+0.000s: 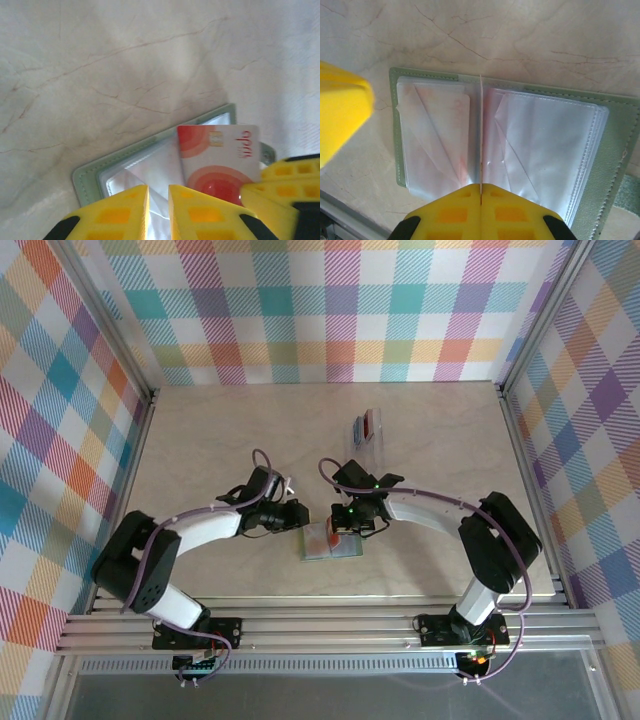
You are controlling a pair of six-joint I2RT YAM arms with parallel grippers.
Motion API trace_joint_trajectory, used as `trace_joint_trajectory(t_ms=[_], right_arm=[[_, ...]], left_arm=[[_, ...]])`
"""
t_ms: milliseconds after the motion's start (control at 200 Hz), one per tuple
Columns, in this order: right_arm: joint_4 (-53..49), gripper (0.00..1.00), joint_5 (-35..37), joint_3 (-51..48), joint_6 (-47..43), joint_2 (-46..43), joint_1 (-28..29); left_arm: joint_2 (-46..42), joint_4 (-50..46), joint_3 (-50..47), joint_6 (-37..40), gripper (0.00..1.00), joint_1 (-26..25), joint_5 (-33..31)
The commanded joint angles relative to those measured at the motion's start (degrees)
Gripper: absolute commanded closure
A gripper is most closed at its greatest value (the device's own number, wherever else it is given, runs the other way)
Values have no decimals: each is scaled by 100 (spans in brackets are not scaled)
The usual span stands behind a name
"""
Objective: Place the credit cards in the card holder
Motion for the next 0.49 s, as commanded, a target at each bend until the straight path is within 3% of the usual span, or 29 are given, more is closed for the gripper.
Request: trace_joint_trajectory(t_ms=[0, 185, 355, 490], right_arm=[[141, 100, 121, -146, -176, -360, 45], [549, 100, -220, -397, -420, -501, 13], [1305, 100, -996, -940, -305, -612, -176], [1657, 100, -1491, -1265, -240, -723, -336]], left_arm=[[-461, -576, -29, 146, 78, -68, -448], [-629, -815, -221, 346, 77, -68, -596], [-529, -468, -406, 346, 90, -77, -290], [-436, -244, -521, 301, 94, -102, -40]])
